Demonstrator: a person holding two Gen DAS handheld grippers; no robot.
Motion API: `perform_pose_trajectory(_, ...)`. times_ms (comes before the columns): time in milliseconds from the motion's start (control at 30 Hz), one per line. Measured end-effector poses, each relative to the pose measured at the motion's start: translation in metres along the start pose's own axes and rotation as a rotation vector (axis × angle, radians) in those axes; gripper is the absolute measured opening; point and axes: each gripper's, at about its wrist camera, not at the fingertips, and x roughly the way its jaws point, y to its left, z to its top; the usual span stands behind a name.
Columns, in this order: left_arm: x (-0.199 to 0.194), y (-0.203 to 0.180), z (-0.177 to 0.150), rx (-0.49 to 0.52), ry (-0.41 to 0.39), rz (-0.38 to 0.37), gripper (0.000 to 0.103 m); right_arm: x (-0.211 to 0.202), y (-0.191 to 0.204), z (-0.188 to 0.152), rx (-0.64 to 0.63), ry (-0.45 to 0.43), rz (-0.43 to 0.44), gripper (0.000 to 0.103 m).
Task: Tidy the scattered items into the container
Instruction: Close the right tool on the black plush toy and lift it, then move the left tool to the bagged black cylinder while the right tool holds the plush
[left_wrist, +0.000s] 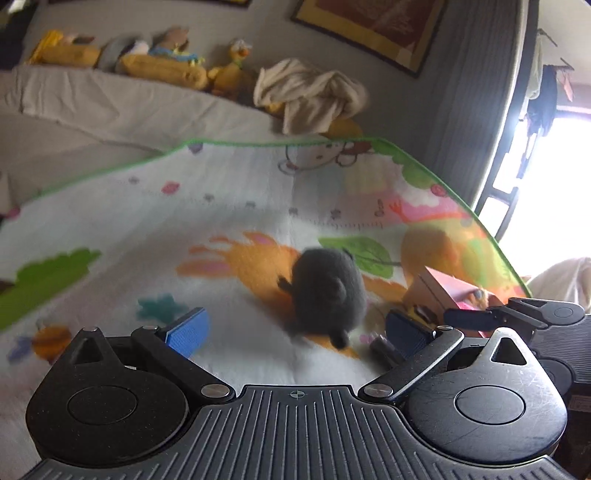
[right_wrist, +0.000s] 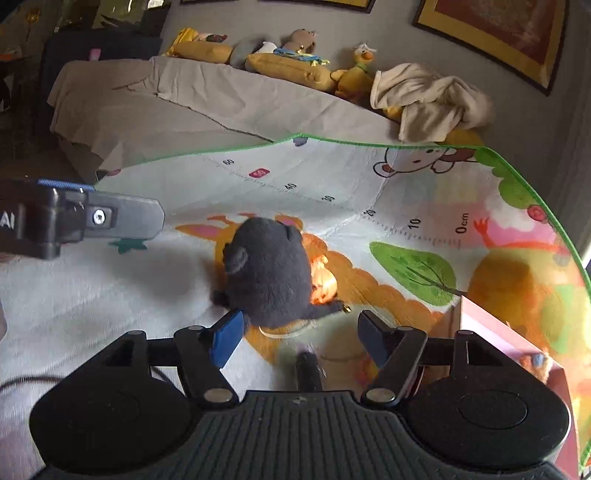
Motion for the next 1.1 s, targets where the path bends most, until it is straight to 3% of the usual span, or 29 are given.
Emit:
perform_pose_trajectory(167,-0.007,0.018,0.022,-0.047,-0.069,0.051,0.103,0.044,0.016,0.016,0.025,-0.030,0.006,0.076)
perform_pose_trajectory(200,-0.008,0.021,0.021,-0.062,-0.064,0.052,0.103,0.050,0.018,0.017,0.016,-0.024,0.013,0.073)
perform_pose_trajectory(233,-0.007,0.023,0.019,-0.078,-0.051,0.048,0.103,0.052,0.019,0.017,0.004,-0.015,0.016,0.057)
perform_pose_trajectory(267,-0.007,0.025,0.017,-0.090,-0.037,0.041,0.103,0.051,0.020,0.017,-0.009,-0.013,0.014,0.057)
perform_pose_trajectory(433,-0.002,0.032,0.010,-0.130,0.004,0.062,0.103,-0.011,0.007,-0.003,-0.021,-0.064,0.117,0.056)
perform_pose_trajectory(600,0.003,0.025,0.012,-0.129,0.007,0.063,0.103,-0.086,-0.011,-0.049,-0.122,-0.057,0.089,0.057)
perform_pose_trajectory(733,0.009,0.000,0.004,-0.067,0.054,0.014,0.103,-0.122,-0.037,-0.090,-0.088,0.016,-0.044,0.057)
perform_pose_trajectory(900,0.022,-0.049,-0.014,0.086,0.156,-0.092,0.103,-0.146,-0.061,-0.130,0.004,0.066,-0.161,0.059)
perform_pose_trajectory(1033,0.036,-0.095,-0.031,0.324,0.183,-0.147,0.103,-0.158,-0.067,-0.151,0.068,0.026,-0.198,0.086)
perform_pose_trajectory(1100,0.047,-0.111,-0.036,0.435,0.194,-0.167,0.103,-0.160,-0.067,-0.157,0.101,0.010,-0.191,0.088)
